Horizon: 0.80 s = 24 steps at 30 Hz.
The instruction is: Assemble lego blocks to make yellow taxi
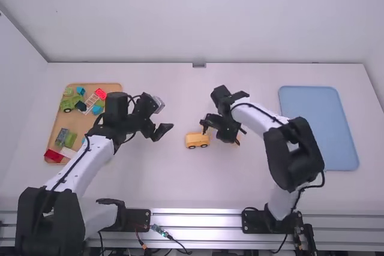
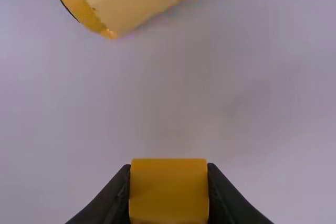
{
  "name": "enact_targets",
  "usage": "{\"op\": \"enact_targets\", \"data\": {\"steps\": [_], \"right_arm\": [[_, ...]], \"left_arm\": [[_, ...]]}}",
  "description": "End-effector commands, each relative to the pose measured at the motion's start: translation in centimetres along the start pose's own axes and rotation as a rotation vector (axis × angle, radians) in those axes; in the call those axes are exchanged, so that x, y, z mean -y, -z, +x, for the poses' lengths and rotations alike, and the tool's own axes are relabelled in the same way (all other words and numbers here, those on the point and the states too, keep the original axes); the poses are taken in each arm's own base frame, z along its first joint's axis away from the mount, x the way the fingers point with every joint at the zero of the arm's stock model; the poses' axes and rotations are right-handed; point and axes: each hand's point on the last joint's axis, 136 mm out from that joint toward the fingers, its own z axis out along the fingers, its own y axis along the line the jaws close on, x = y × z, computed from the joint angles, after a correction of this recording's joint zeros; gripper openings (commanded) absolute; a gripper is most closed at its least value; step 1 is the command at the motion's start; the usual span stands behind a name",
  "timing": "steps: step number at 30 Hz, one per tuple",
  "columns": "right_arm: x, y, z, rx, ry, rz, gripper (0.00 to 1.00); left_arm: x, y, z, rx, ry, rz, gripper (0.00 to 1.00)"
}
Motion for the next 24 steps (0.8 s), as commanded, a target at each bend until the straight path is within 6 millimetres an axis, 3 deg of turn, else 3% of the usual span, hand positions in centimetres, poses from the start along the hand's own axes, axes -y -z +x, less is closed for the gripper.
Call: {"op": "enact_targets", "data": {"steps": [1, 14, 17, 19, 21, 22, 23, 24], "right_arm": [[0.3, -1.0, 0.0, -0.064, 0.119, 0.029, 0.0], [0.2, -3.6, -0.9, -0.053, 0.141, -0.011, 0.02], [0.4, -3.9, -1.1, -0.048, 0.142, -0.005, 0.06], [0.3, -3.9, -1.1, -0.048, 0.141, -0.007, 0.2], [0.5, -3.9, -1.1, -0.046, 0.131, 0.0, 0.42], [0.5, -3.9, -1.2, -0.045, 0.131, -0.001, 0.66], [0.5, -3.9, -1.1, -0.045, 0.13, -0.001, 0.83], [0.5, -3.9, -1.1, -0.045, 0.13, -0.001, 0.85]], "left_arm": [[0.3, 0.5, -1.3, 0.041, -0.056, 0.022, 0.99], [0.1, 0.4, -1.1, 0.028, -0.057, 0.004, 0.99], [0.1, 0.4, -1.1, 0.028, -0.057, 0.003, 0.99], [0.1, 0.4, -1.1, 0.027, -0.057, 0.004, 0.99], [0.1, 0.4, -1.1, 0.027, -0.056, 0.004, 0.99], [0.1, 0.4, -1.1, 0.027, -0.056, 0.004, 0.99], [0.1, 0.4, -1.1, 0.027, -0.057, 0.004, 0.99], [0.1, 0.4, -1.1, 0.027, -0.057, 0.004, 0.99]]}}
